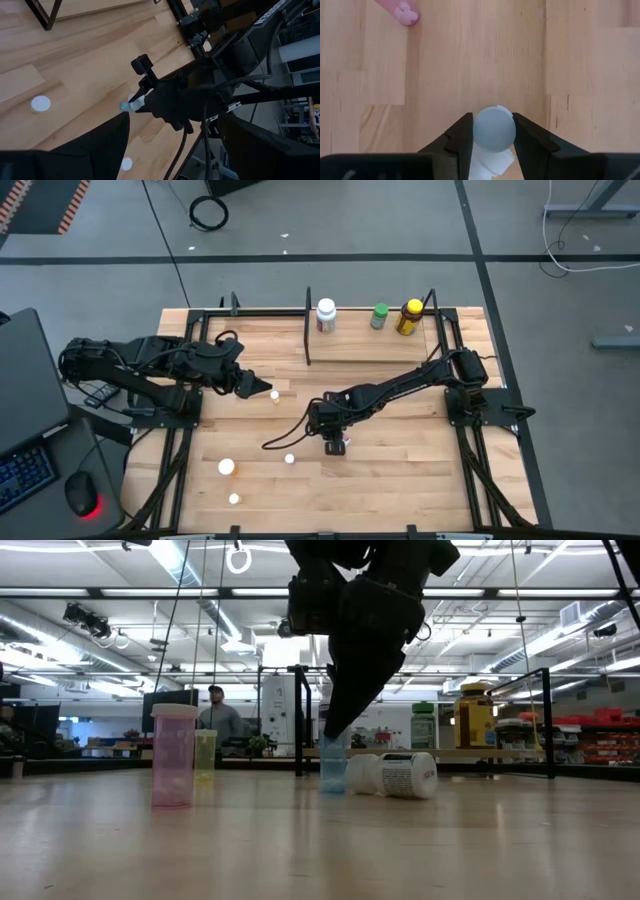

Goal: Pick and place medicine bottles onto shelf by color
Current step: Put the blue pill bottle on the shelf

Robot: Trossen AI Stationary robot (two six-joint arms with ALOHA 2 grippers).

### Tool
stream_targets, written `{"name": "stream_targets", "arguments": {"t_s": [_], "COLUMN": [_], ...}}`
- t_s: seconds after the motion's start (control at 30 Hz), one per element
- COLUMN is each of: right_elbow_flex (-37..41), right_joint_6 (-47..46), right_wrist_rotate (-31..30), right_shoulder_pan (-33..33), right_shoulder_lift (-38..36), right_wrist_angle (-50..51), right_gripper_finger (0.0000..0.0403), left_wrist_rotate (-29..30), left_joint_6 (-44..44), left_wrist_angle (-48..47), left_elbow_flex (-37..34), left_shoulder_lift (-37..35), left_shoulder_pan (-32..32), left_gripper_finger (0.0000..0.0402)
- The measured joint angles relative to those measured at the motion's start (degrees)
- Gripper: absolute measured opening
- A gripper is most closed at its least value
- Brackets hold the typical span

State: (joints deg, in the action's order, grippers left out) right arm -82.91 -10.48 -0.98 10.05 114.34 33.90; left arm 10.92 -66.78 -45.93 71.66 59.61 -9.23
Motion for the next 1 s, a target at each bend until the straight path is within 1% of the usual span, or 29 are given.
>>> {"name": "stream_targets", "arguments": {"t_s": [0.07,0.3,0.53,0.8,1.0], "right_elbow_flex": [-0.37,-5.5,-11.33,-17.22,-19.43], "right_joint_6": [-0.02,-0.36,-4.74,-6.41,-6.02], "right_wrist_rotate": [-0.04,-0.15,-0.1,-0.1,-0.14], "right_shoulder_pan": [-0.51,-3.82,-9.59,-19.43,-27.3], "right_shoulder_lift": [0.0,-0.07,-0.13,-0.18,-0.2], "right_wrist_angle": [0.99,10.11,19.14,20.3,20.08], "right_gripper_finger": [0.0136,0.013,0.0134,0.0133,0.0134], "left_wrist_rotate": [0.0,-0.02,-0.2,-0.15,-0.66], "left_joint_6": [0.0,0.0,0.04,0.07,-0.07], "left_wrist_angle": [-0.01,0.0,0.01,0.1,0.11], "left_elbow_flex": [0.0,0.0,0.0,0.0,0.0], "left_shoulder_lift": [0.0,-0.02,-0.02,-0.02,-0.02], "left_shoulder_pan": [0.0,0.0,0.0,0.0,-0.03], "left_gripper_finger": [0.0306,0.0306,0.0306,0.0306,0.0306]}}
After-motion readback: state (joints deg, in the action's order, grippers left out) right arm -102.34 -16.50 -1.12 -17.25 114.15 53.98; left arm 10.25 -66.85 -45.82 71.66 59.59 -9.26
